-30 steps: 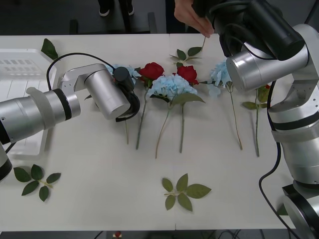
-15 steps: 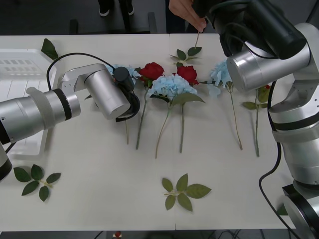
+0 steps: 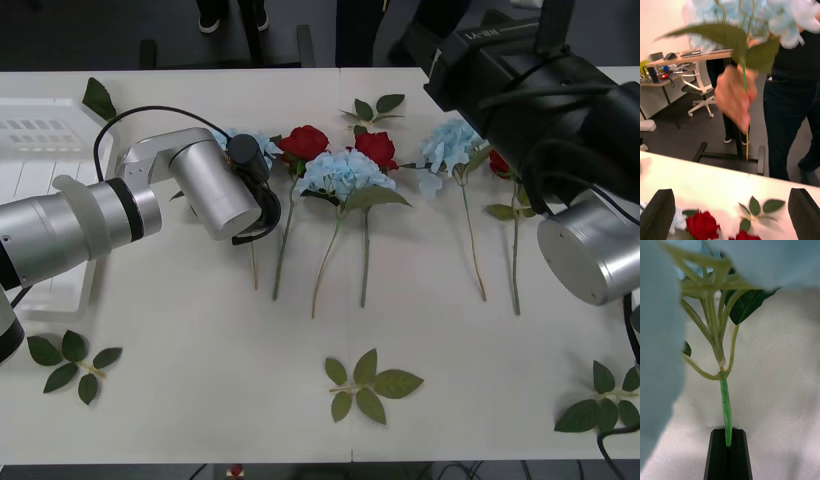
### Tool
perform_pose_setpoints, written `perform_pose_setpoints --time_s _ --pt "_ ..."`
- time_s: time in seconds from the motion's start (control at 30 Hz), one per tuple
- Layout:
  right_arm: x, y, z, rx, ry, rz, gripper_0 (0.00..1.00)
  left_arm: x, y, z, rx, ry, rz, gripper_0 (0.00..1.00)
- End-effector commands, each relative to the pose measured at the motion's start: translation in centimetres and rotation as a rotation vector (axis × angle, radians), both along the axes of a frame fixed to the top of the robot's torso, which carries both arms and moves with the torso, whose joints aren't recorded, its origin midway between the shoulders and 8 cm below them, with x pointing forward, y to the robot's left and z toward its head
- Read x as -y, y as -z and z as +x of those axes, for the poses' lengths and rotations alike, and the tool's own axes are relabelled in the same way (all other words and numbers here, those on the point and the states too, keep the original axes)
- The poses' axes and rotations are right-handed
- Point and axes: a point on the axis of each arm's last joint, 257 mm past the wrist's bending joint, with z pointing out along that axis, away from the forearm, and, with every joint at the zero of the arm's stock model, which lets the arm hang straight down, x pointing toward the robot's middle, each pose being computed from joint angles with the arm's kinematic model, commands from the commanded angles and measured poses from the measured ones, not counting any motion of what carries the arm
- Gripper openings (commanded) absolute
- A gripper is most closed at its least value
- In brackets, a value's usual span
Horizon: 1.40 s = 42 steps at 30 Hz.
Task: Place the red flowers into the right box and the blue flowers into the left box. If a person shows an open palm, hand one flower to the person first, then continue sorting.
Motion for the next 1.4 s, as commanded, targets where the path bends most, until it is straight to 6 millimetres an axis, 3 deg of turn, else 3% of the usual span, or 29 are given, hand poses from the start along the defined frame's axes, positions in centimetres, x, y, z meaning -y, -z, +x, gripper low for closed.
perform_pose_setpoints --time_s 0.03,0.17,0.37,0.43,0.73,0.83,0.97,1.03,1.1,1.27,1.4 --pt "2.4 -0.5 -1.9 -0.001 0.016 0.053 0.88 -1.1 0.8 -0.2 -0.008 0.014 0.022 0.00" --pt "7.2 3.6 -0.2 -0.134 0.105 0.076 0.88 -1.1 0.8 -0.3 -0.009 0.015 0.021 0.00" --pt "12.2 9.4 1.7 -0.348 0.191 0.098 0.88 -1.1 0.8 -0.3 -0.009 0.016 0.022 0.00" --pt "13.8 12.7 1.6 -0.486 0.212 0.093 0.88 -1.1 0.7 -0.3 -0.009 0.020 0.021 0.00" --pt "18.4 21.1 1.1 -0.781 0.304 0.087 0.88 -1.6 -1.9 -2.1 -0.037 0.058 -0.049 0.00" --pt "18.3 23.4 1.4 -0.833 0.310 0.087 0.88 -2.5 -3.2 -2.9 -0.044 0.071 -0.063 0.00" --pt "19.0 25.7 2.6 -0.853 0.353 0.065 0.88 -4.0 -5.3 -4.1 -0.052 0.084 -0.051 0.00" --pt "19.9 26.4 3.8 -0.844 0.382 0.051 0.88 -5.2 -6.9 -4.6 -0.052 0.081 -0.026 0.00" --pt "19.6 27.1 5.2 -0.833 0.386 0.040 0.88 -6.0 -8.6 -5.0 -0.053 0.073 -0.023 0.00" --pt "19.4 27.7 8.5 -0.816 0.418 0.021 0.88 -7.5 -14.0 -5.5 -0.046 0.049 -0.058 0.00" --pt "19.9 28.9 9.9 -0.818 0.449 -0.004 0.88 -9.4 -18.5 -5.7 -0.041 0.049 -0.071 0.00"
